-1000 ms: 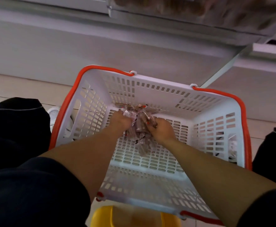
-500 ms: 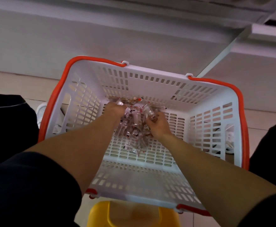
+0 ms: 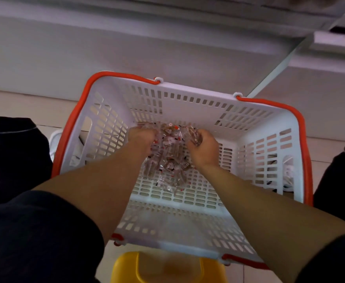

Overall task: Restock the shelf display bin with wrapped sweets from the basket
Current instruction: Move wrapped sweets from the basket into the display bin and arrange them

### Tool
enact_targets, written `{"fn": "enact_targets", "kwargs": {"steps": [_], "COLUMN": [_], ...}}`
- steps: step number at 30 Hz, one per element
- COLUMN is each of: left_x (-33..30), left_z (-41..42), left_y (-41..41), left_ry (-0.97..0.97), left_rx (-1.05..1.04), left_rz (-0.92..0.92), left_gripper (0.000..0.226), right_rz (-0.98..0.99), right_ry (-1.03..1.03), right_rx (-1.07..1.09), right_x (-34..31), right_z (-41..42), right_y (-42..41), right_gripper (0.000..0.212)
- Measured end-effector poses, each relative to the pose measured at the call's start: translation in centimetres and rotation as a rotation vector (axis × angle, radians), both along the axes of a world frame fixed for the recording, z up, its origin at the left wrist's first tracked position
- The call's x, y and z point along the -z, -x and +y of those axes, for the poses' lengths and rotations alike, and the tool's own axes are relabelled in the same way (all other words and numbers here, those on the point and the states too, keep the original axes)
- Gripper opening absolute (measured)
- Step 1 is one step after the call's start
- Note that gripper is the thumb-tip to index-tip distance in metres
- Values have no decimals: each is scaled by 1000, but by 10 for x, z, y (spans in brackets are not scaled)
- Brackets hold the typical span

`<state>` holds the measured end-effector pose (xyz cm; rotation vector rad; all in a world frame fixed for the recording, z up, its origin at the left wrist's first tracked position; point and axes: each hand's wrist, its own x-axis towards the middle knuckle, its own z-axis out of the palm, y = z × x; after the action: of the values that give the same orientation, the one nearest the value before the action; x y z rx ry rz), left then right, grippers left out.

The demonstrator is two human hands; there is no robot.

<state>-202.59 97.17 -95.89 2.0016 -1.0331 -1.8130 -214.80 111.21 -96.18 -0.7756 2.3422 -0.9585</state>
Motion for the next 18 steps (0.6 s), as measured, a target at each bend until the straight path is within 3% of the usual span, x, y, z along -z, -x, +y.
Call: {"fn": "enact_targets", "kwargs": {"steps": [1, 5, 7, 9, 11, 14, 18], "left_x": [-1, -18, -27, -42, -55, -76, -108], "left_z": [1, 10, 18, 27, 34, 40, 39], "left_y": [-2, -25, -34, -38, -41, -42, -37], "left_ry": [-84, -325, -382, -403, -350, -137, 22], "left_rx": [-15, -16, 29, 102, 229, 482, 515], "left_rz": [82, 337, 397, 474, 455, 247, 274], "left_gripper": [6, 8, 21, 16, 11, 15, 3], "right_rz": [-16, -197, -308, -414, -510, -696, -682], "right_ry": [14, -55, -110, -140, -142, -113, -106], "right_rx": [-9, -52, -67, -114, -129, -15, -101], "right_x": [-5, -26, -38, -49, -58, -74, -104], "right_z": [3, 12, 17, 25, 32, 41, 41], "right_y": [1, 2, 2, 0, -4, -8, 0], "right_gripper": [22, 32, 29, 29, 33, 26, 17]}}
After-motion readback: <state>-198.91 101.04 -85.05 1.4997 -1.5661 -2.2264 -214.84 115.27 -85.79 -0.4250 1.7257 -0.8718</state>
